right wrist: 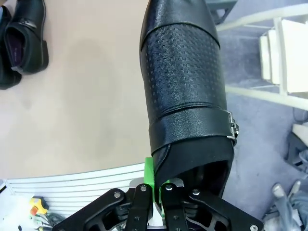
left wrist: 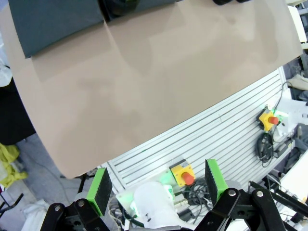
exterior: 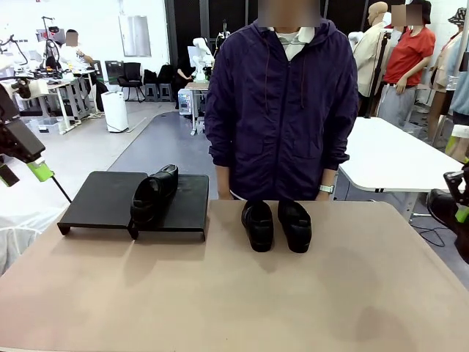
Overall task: Organize the shoes by placing them on the stand.
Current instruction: Pick up one Shoe and place it in the middle of the table.
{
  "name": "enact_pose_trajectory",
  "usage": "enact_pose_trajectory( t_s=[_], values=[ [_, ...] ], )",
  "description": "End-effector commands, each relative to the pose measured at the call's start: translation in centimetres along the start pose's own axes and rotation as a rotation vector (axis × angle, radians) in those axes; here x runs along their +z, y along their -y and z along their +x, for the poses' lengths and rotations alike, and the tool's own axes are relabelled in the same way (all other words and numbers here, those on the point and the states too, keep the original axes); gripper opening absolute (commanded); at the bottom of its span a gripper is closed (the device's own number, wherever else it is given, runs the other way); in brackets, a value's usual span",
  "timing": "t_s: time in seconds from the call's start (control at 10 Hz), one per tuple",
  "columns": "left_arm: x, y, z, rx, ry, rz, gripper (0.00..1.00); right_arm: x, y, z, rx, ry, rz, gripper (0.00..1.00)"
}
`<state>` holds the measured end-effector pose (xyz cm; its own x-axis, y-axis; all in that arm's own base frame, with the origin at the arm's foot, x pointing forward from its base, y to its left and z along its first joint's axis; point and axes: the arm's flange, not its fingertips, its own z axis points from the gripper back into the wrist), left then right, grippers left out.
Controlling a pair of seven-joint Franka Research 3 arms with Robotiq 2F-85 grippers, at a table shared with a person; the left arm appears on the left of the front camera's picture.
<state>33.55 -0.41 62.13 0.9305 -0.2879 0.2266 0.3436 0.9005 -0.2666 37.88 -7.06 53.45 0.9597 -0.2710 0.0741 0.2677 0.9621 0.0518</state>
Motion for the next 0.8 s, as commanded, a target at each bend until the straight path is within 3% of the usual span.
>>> enact_pose_trajectory(
  t_s=[0.0, 0.1, 0.5, 0.7],
  values=[
    [0.1, 0.2, 0.0, 0.007, 0.012, -0.017, 1.0, 0.4, 0.0, 0.3, 0.0, 0.017, 0.0, 0.0],
    [0.1, 0.2, 0.0, 0.007, 0.012, -0.017, 1.0, 0.0, 0.0, 0.0, 0.0, 0.0, 0.0, 0.0],
    [0.1, 0.2, 0.0, 0.007, 0.012, -0.017, 1.0, 3.1, -12.7, -10.1, 0.113, 0.216, 0.08, 0.0],
    [0.1, 0.2, 0.0, 0.007, 0.012, -0.017, 1.0, 1.5, -18.5, -13.1, 0.145, 0.168, 0.118, 0.0]
  ],
)
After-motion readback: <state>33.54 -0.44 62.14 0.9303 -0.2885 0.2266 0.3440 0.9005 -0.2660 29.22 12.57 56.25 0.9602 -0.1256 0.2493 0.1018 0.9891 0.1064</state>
